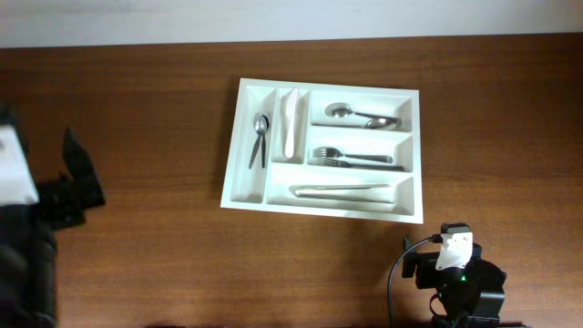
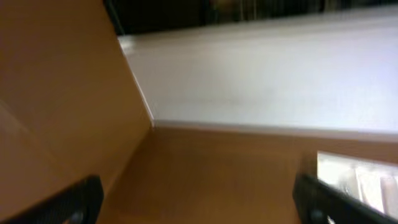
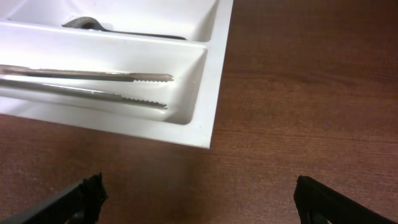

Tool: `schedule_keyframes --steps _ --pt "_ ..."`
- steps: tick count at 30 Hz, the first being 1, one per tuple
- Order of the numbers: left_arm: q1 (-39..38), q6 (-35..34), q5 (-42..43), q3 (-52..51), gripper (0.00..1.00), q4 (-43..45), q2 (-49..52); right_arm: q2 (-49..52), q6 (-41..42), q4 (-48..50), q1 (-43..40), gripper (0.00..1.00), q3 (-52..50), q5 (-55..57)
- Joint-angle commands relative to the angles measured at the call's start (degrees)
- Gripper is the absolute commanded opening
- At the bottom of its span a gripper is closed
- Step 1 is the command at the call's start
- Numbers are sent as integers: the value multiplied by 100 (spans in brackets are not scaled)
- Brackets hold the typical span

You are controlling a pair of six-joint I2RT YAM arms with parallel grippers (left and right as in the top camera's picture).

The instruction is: Pack container

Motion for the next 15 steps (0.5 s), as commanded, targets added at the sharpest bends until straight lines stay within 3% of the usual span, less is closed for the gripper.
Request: schedule_keyframes --steps 1,8,15 --pt "39 109 -50 -2275 99 1233 -994 -63 -39 17 52 99 -33 -31" --pt "39 90 953 -5751 99 3606 -2575 -63 -39 20 50 99 -33 -31" --pt "39 92 1115 -7353 99 4216 -3259 -63 -39 17 50 99 -33 -31"
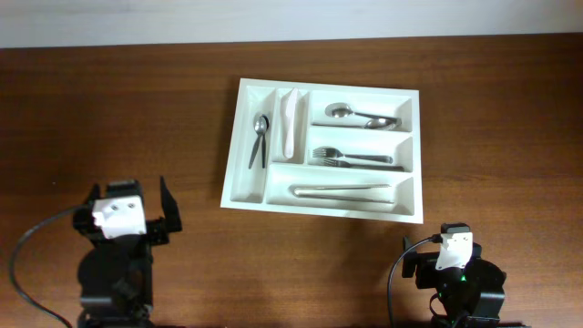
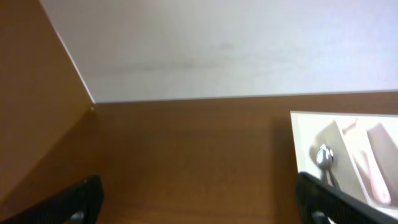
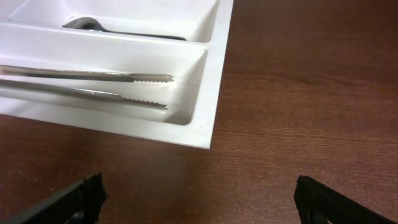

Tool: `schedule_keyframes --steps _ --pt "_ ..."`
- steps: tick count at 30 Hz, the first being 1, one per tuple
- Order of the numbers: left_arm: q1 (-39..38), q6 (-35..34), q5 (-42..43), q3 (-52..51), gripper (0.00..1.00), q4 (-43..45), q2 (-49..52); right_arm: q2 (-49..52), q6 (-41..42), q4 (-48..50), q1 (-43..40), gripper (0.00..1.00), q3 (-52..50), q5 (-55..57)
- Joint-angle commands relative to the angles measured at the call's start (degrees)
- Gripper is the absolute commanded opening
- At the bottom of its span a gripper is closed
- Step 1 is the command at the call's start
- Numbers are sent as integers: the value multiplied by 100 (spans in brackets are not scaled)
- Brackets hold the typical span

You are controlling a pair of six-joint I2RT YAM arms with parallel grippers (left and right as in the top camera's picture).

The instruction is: Pack container

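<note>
The white cutlery tray (image 1: pixel 417 196) lies at mid table. It holds a small spoon (image 1: pixel 259 137), a pale plastic utensil (image 1: pixel 289 123), a large spoon (image 1: pixel 360 116), forks (image 1: pixel 351 158) and knives (image 1: pixel 342 190). My left gripper (image 1: pixel 128 202) stands open at the lower left, well away from the tray, empty. In the left wrist view it (image 2: pixel 199 208) faces the tray's near corner (image 2: pixel 323 116) and the small spoon (image 2: pixel 323 157). My right gripper (image 3: pixel 199 205) is open and empty just off the tray's corner (image 3: pixel 211 93), below the knives (image 3: pixel 93 76).
A white wall (image 2: pixel 249 50) borders the table's far edge. Bare brown wood (image 1: pixel 137 109) stretches to the left of the tray and along the front. The right arm's base (image 1: pixel 460 282) sits at the front right.
My left arm was a blurred shape at the far left edge of the overhead view; it now stands at the lower left, gripper open, facing the tray. The right arm has not moved.
</note>
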Motion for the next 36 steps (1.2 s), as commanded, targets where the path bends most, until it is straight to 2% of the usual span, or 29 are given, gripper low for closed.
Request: schedule_keyframes --steps 1,17,23,36 --pt "35 63 212 -538 99 81 -323 -57 -42 13 46 99 -33 -31" --pt "35 63 212 -2559 99 649 -1661 -57 -39 13 46 99 -33 -31" --pt "35 66 212 -2903 99 839 -1856 -57 -39 15 46 99 -33 -31" --pt "35 66 210 -2955 99 984 -1886 -57 -39 13 46 98 -33 -31"
